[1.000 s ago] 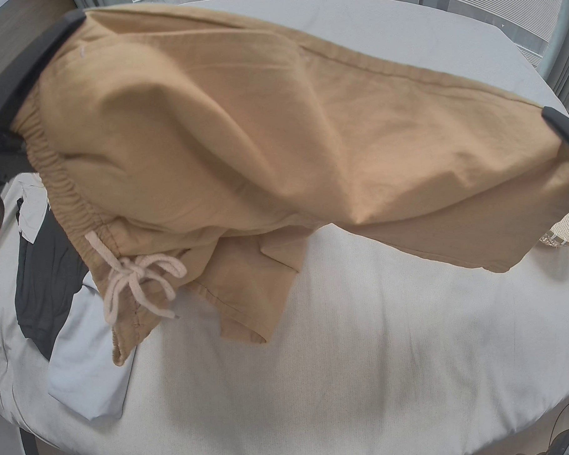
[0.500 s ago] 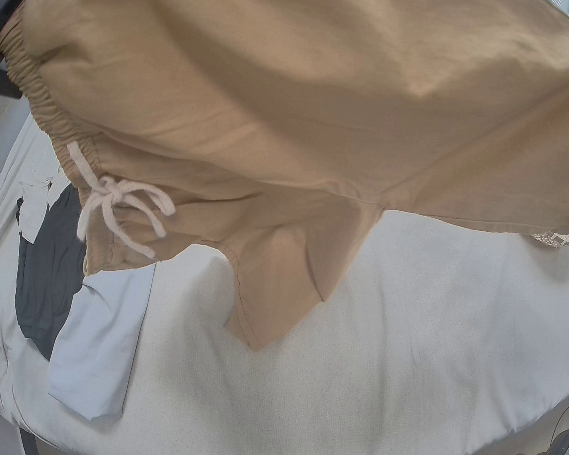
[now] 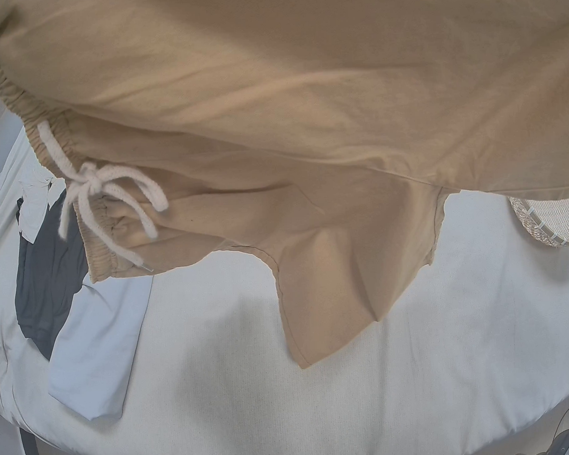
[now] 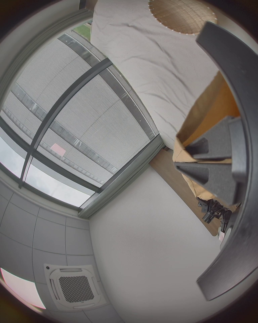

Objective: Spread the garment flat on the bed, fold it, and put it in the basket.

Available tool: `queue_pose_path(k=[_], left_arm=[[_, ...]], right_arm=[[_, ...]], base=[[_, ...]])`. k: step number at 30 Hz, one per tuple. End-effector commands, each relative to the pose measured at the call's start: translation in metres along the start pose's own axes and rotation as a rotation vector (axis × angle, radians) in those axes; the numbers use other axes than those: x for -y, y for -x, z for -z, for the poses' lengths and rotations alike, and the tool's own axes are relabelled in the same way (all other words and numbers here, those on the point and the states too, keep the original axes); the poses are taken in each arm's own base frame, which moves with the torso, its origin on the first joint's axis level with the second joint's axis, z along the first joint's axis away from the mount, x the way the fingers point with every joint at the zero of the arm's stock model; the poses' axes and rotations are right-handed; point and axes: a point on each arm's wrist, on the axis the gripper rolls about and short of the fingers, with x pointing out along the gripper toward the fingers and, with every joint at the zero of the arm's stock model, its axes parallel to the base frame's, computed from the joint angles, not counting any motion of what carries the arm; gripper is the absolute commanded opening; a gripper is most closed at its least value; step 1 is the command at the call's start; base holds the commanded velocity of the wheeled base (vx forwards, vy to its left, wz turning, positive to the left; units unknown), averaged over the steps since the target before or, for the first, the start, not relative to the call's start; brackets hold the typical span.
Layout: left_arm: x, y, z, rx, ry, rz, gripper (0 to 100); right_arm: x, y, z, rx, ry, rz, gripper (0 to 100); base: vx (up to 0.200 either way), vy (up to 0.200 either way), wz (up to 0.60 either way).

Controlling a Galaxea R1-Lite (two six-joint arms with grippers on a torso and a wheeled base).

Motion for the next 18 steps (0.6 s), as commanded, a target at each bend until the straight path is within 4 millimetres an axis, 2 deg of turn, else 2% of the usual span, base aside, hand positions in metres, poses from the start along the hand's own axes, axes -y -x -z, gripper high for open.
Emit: queue_pose_path(k=[1,4,9,10,15,18], left_arm=[[-0.002,0.024,0.019,-0.060,0.056,-0.069,0],[-0.006,0.037,0.032,-0.088,0.086,-0.118,0],[-0.010,0.042,0.038,-0.097,0.096,-0.140,0],[-0.010,0.042,0.038,-0.097,0.096,-0.140,0],[-0.015,0.045,0.044,-0.095,0.106,-0.175,0],[-0.019,0.046,0.048,-0.102,0.114,-0.191,0]], right_arm=[[0.012,0.016,0.032,-0.114,-0.038,0.052,0],[0.029,0.021,0.062,-0.178,-0.073,0.101,0],[0.052,0.023,0.096,-0.227,-0.083,0.172,0],[0.052,0.023,0.096,-0.227,-0.083,0.172,0],[0.067,0.028,0.123,-0.275,-0.111,0.210,0],[0.070,0.029,0.127,-0.262,-0.114,0.204,0]], base=[[0.000,0.000,0.00],[0.000,0.000,0.00],[0.000,0.000,0.00],[0.000,0.000,0.00],[0.000,0.000,0.00],[0.000,0.000,0.00]])
